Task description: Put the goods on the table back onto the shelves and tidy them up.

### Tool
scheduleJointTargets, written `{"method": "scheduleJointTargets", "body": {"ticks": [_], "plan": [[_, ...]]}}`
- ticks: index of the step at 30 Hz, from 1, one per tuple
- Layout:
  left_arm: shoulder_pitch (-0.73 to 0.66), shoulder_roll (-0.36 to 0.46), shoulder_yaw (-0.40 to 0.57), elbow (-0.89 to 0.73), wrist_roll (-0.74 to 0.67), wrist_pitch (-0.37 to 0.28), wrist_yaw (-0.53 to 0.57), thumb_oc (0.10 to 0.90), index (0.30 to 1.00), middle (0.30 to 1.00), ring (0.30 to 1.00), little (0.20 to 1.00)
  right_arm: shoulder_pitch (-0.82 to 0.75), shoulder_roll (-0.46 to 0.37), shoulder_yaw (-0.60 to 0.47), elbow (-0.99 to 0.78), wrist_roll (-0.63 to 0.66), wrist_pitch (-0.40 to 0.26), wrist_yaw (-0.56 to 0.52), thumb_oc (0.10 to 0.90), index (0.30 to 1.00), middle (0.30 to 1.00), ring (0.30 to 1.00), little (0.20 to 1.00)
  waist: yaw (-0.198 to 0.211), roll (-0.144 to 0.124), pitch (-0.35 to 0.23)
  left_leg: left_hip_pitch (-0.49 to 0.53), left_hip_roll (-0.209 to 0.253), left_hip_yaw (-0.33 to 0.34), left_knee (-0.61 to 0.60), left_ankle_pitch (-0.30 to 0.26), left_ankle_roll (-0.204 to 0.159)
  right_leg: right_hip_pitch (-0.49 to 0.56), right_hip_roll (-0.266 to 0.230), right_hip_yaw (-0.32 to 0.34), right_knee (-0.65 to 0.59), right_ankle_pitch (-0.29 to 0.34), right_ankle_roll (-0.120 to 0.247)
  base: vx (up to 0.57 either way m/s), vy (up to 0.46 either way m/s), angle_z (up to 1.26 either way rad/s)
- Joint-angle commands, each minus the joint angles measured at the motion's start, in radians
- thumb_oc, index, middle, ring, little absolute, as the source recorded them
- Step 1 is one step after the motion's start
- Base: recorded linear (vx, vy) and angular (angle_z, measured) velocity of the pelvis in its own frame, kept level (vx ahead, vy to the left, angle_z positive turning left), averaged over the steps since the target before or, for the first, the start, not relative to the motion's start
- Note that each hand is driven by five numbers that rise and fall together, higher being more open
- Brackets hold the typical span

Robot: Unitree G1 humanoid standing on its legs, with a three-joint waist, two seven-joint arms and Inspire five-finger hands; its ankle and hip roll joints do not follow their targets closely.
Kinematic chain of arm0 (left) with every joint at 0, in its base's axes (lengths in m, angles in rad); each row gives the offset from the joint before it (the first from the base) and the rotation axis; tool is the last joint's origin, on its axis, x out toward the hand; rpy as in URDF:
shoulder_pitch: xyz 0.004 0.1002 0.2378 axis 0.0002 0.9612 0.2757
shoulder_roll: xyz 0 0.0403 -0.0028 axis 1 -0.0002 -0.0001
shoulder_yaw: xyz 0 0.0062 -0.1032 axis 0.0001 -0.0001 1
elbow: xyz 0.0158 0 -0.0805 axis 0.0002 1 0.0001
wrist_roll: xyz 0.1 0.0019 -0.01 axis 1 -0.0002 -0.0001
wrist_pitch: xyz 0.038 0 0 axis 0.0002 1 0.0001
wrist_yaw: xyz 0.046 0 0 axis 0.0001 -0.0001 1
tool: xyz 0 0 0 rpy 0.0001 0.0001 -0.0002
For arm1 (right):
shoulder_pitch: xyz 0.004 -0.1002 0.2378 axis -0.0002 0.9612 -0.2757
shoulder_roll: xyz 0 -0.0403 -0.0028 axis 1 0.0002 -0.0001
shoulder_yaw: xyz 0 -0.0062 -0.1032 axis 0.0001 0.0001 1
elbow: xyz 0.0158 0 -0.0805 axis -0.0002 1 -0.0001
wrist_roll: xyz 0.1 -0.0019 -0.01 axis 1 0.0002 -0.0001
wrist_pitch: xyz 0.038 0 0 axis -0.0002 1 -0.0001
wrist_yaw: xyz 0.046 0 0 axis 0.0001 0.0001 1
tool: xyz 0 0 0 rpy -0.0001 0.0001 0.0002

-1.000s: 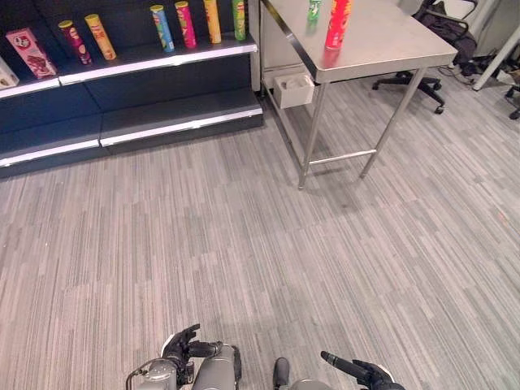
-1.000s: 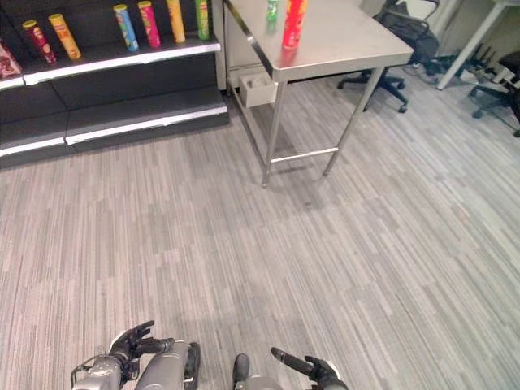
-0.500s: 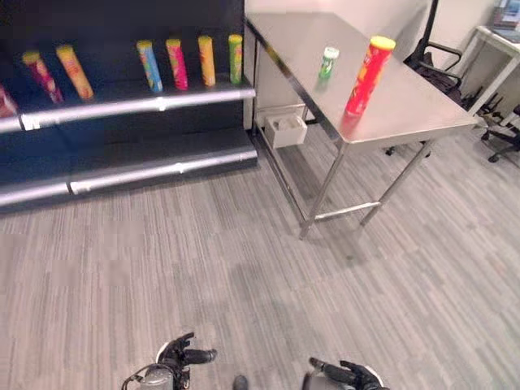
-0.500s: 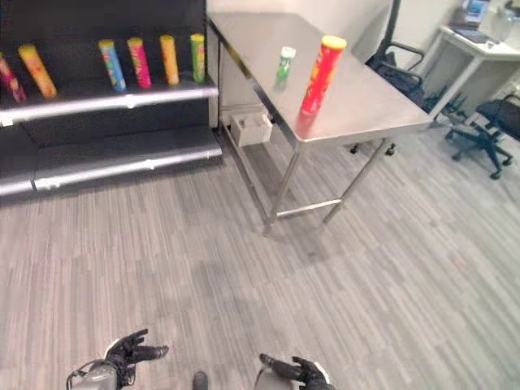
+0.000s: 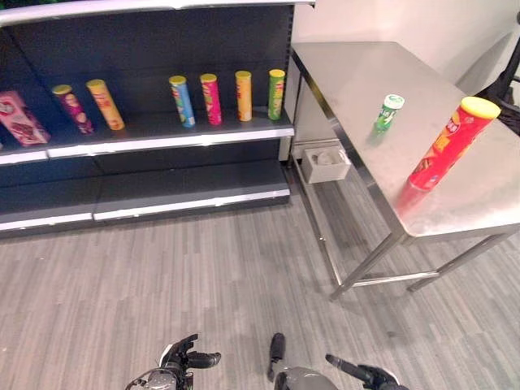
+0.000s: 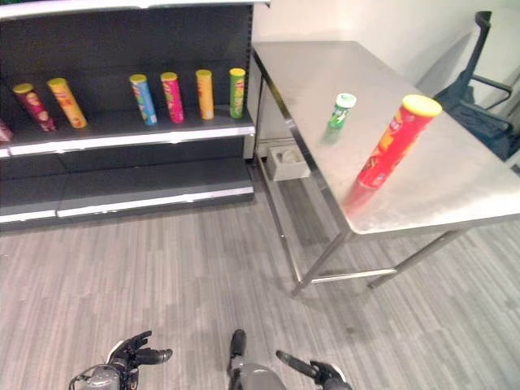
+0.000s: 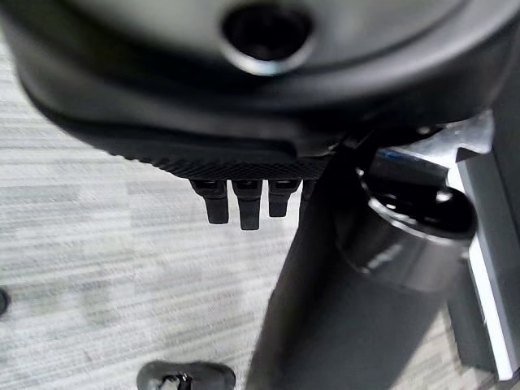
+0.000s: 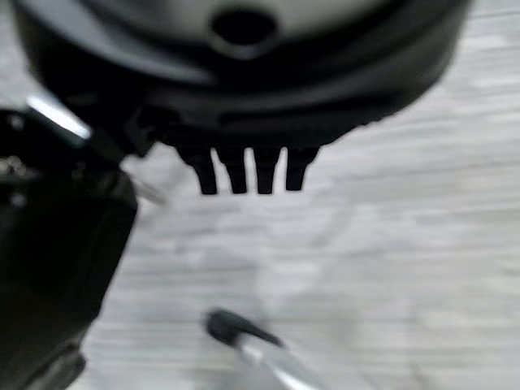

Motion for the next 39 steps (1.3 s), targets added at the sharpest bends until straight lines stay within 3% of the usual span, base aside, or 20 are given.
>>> {"method": "scheduleJointTargets", "body": {"ticks": [1, 5, 6, 7, 8, 11, 12, 14, 17, 22, 26, 34, 37, 38, 39], "plan": [[-0.036, 0.029, 0.005, -0.018, 0.009, -0.038, 0.0, 0.8, 0.9, 0.9, 0.9, 0.9, 0.032, -0.054, 0.009, -0.013, 0.026, -0.007, -0.024, 0.8, 0.9, 0.9, 0.9, 0.9, -0.032, -0.013, 0.041, -0.197, 0.063, 0.032, 0.056, 0.111, -0.014, 0.169, -0.114, -0.022, -0.073, -0.085, 0.232, 0.08, -0.11, -0.13], [-0.042, 0.021, 0.005, 0.001, 0.008, -0.036, 0.006, 0.8, 0.9, 0.9, 0.9, 0.9, 0.026, -0.055, 0.015, 0.008, 0.021, -0.003, -0.03, 0.8, 0.9, 0.9, 0.9, 0.9, -0.027, -0.021, 0.052, -0.253, 0.106, 0.081, 0.135, 0.126, -0.008, 0.204, -0.109, -0.036, -0.079, -0.118, 0.217, 0.08, -0.086, -0.1], [-0.045, 0.009, 0.004, 0.023, 0.007, -0.034, 0.007, 0.8, 0.9, 0.9, 0.9, 0.9, 0.022, -0.058, 0.013, 0.028, 0.025, 0.002, -0.033, 0.8, 0.9, 0.9, 0.9, 0.9, -0.018, -0.023, 0.061, -0.278, 0.142, 0.14, 0.09, 0.099, 0.006, 0.231, -0.118, -0.051, -0.079, -0.137, 0.22, 0.17, 0.013, -0.09], [-0.042, 0.007, -0.001, 0.026, 0.017, -0.033, 0.005, 0.8, 0.9, 0.9, 0.9, 0.9, 0.023, -0.061, 0.012, 0.037, 0.021, 0.003, -0.035, 0.8, 0.9, 0.9, 0.9, 0.9, -0.01, -0.028, 0.062, -0.296, 0.148, 0.158, 0.0, 0.075, 0.013, 0.244, -0.132, -0.055, -0.079, -0.15, 0.231, 0.17, 0.014, -0.05], [-0.042, 0.007, -0.001, 0.026, 0.017, -0.033, 0.005, 0.8, 0.9, 0.9, 0.9, 0.9, 0.023, -0.061, 0.012, 0.037, 0.021, 0.003, -0.035, 0.8, 0.9, 0.9, 0.9, 0.9, -0.01, -0.028, 0.063, -0.295, 0.148, 0.158, -0.001, 0.075, 0.013, 0.245, -0.132, -0.054, -0.079, -0.15, 0.232, 0.15, 0.061, -0.01], [-0.03, 0.009, -0.003, 0.022, 0.01, -0.035, 0.009, 0.8, 0.9, 0.9, 0.9, 0.9, 0.027, -0.064, 0.023, 0.041, 0.003, 0.003, -0.036, 0.8, 0.9, 0.9, 0.9, 0.9, 0.024, -0.017, 0.073, -0.373, 0.136, 0.067, -0.16, 0.188, -0.012, 0.279, -0.125, -0.032, -0.079, -0.179, 0.23, 0.16, 0.08, -0.09], [-0.027, 0.007, -0.001, 0.024, -0.001, -0.039, 0.011, 0.8, 0.9, 0.9, 0.9, 0.9, 0.025, -0.062, 0.031, 0.039, -0.003, 0.001, -0.036, 0.8, 0.9, 0.9, 0.9, 0.9, 0.042, -0.007, 0.079, -0.4, 0.121, -0.01, -0.218, 0.236, -0.024, 0.297, -0.113, -0.006, -0.079, -0.191, 0.227, 0.2, 0.125, -0.32], [-0.023, 0.006, 0.0, 0.031, -0.002, -0.042, 0.012, 0.8, 0.9, 0.9, 0.9, 0.9, 0.023, -0.062, 0.034, 0.036, -0.007, 0.0, -0.034, 0.8, 0.9, 0.9, 0.9, 0.9, 0.051, 0.001, 0.082, -0.397, 0.1, -0.066, -0.245, 0.24, -0.021, 0.313, -0.105, 0.025, -0.079, -0.196, 0.227, 0.16, 0.12, -0.7], [-0.016, -0.001, 0.001, 0.046, 0.005, -0.044, 0.01, 0.8, 0.9, 0.9, 0.9, 0.9, 0.024, -0.054, 0.026, 0.044, -0.004, -0.002, -0.034, 0.8, 0.9, 0.9, 0.9, 0.9, 0.052, 0.011, 0.068, -0.343, 0.101, -0.066, -0.3, 0.235, -0.016, 0.321, -0.106, 0.051, -0.079, -0.199, 0.234, 0.12, 0.137, -0.72], [-0.021, 0.007, 0.002, 0.068, 0.019, -0.045, 0.006, 0.8, 0.9, 0.9, 0.9, 0.9, 0.024, -0.037, -0.008, 0.054, 0.034, -0.003, -0.034, 0.8, 0.9, 0.9, 0.9, 0.9, 0.04, 0.012, 0.042, -0.276, 0.094, -0.001, -0.346, 0.222, 0.001, 0.32, -0.128, 0.086, -0.079, -0.189, 0.251, 0.11, 0.16, -0.45], [-0.033, 0.022, 0.016, 0.077, 0.018, -0.052, 0.015, 0.8, 0.9, 0.9, 0.9, 0.9, 0.03, -0.043, -0.093, 0.054, 0.099, -0.01, -0.061, 0.8, 0.9, 0.9, 0.9, 0.9, 0.017, 0.014, 0.025, -0.244, 0.073, 0.036, -0.365, 0.197, 0.022, 0.322, -0.154, 0.118, -0.079, -0.182, 0.273, 0.09, 0.181, -0.37], [-0.028, 0.039, 0.049, 0.088, 0.063, -0.053, 0.019, 0.8, 0.9, 0.9, 0.9, 0.9, 0.092, -0.147, -0.308, -0.216, 0.154, -0.05, -0.151, 0.8, 0.9, 0.9, 0.9, 0.9, -0.027, 0.025, 0.017, -0.213, 0.035, 0.093, -0.378, 0.153, 0.067, 0.273, -0.202, 0.182, -0.027, -0.169, 0.319, 0.05, 0.189, -0.3], [-0.014, 0.039, 0.056, 0.065, 0.089, -0.051, 0.007, 0.8, 0.9, 0.9, 0.9, 0.9, 0.141, -0.215, -0.386, -0.44, 0.089, -0.068, -0.18, 0.8, 0.9, 0.9, 0.9, 0.9, -0.044, 0.035, 0.033, -0.204, 0.026, 0.116, -0.383, 0.143, 0.089, 0.21, -0.212, 0.195, 0.091, -0.183, 0.335, 0.0, 0.225, -0.31], [-0.012, 0.04, 0.056, 0.056, 0.102, -0.049, 0.006, 0.8, 0.9, 0.9, 0.9, 0.9, 0.136, -0.248, -0.427, -0.552, 0.076, -0.089, -0.193, 0.8, 0.9, 0.9, 0.9, 0.9, -0.055, 0.039, 0.062, -0.19, 0.03, 0.14, -0.387, 0.139, 0.098, 0.156, -0.22, 0.167, 0.19, -0.173, 0.342, -0.04, 0.167, -0.46], [-0.013, 0.039, 0.056, 0.056, 0.102, -0.048, 0.006, 0.8, 0.9, 0.9, 0.9, 0.9, 0.138, -0.247, -0.43, -0.556, 0.075, -0.086, -0.193, 0.8, 0.9, 0.9, 0.9, 0.9, -0.052, 0.039, 0.063, -0.189, 0.029, 0.142, -0.387, 0.139, 0.099, 0.15, -0.221, 0.17, 0.2, -0.177, 0.343, -0.06, 0.172, -0.71]]}}
